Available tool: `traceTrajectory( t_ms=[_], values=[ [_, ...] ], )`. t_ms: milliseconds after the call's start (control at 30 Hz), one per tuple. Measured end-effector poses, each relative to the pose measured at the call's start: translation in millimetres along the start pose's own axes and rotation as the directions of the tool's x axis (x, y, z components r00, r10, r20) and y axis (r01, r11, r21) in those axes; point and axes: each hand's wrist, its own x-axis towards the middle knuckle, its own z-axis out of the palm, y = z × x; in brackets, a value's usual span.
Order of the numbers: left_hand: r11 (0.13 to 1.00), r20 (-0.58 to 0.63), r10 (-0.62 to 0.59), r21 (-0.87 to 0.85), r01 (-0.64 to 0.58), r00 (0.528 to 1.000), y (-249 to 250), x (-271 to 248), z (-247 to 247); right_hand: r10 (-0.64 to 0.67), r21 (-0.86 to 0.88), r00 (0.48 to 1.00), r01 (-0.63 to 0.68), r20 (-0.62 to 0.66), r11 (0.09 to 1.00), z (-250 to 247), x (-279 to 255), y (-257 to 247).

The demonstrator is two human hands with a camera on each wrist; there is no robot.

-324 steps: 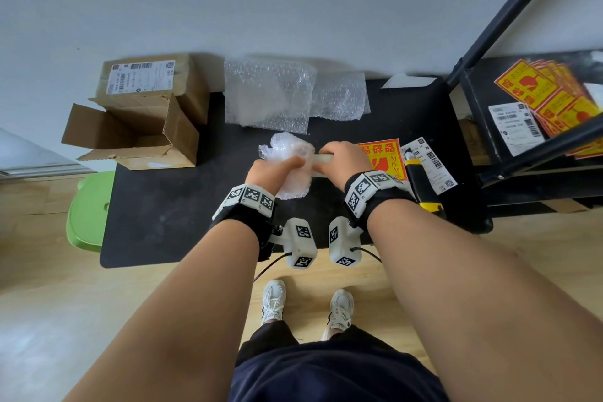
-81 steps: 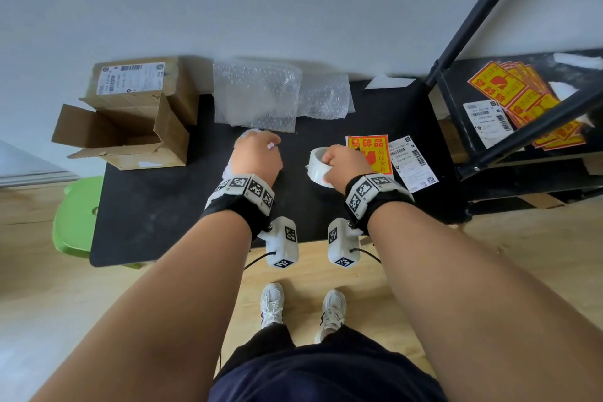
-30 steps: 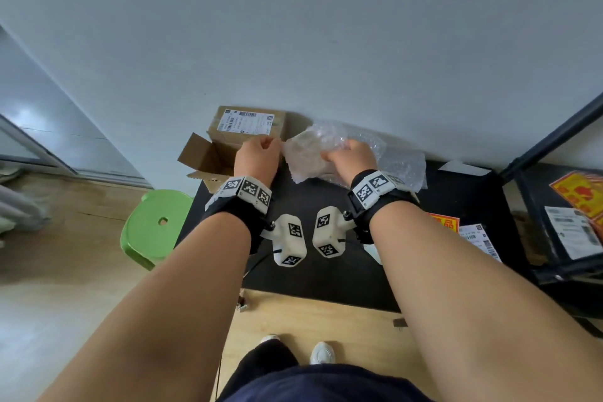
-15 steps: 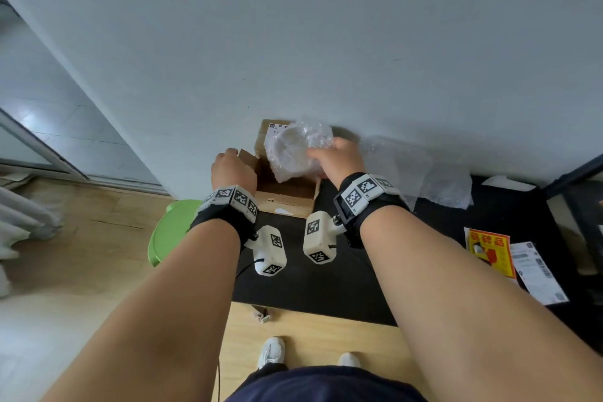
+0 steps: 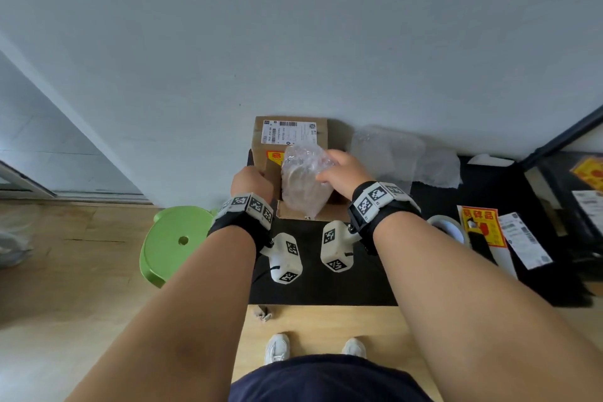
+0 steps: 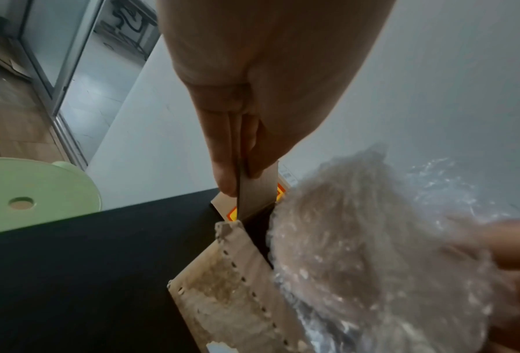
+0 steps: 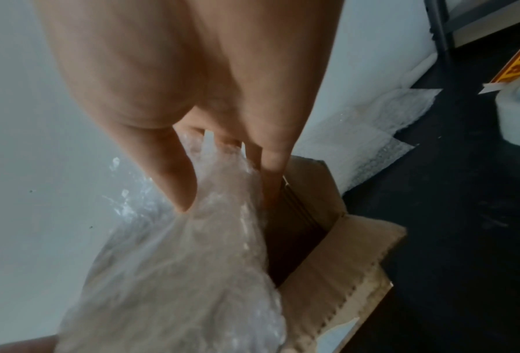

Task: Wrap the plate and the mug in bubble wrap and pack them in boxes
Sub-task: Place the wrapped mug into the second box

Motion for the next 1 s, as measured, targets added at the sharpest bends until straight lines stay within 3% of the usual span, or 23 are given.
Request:
traceTrajectory(
  t_ms=[367,667,833,933,1000],
  values=[
    [1.0,0.0,-0.018,0.008,0.018,1.0,19.4,-23.5,30.6,0.053,-0.209,0.993,-0.029,0.108,0.978,-31.4,3.8,22.7],
    [0.998,-0.023,0.002,0.057,-0.001,1.0,15.9,-28.3,35.5,0.056,-0.207,0.996,-0.04,0.072,0.978,-19.4,16.0,47.2],
    [0.992,-0.061,0.002,0.123,0.005,0.998,18.2,-30.7,43.6,0.097,-0.381,0.99,-0.051,0.104,0.923,-17.9,24.4,44.6],
    [0.951,-0.123,0.164,0.285,-0.124,0.979,15.8,-34.9,55.3,0.117,-0.45,0.989,-0.065,0.088,0.891,-18.1,27.8,52.5],
    [0.879,-0.105,0.349,0.383,-0.286,0.931,15.5,-33.8,60.8,0.12,-0.441,0.989,-0.072,0.082,0.895,-17.8,28.5,57.8]
  ],
)
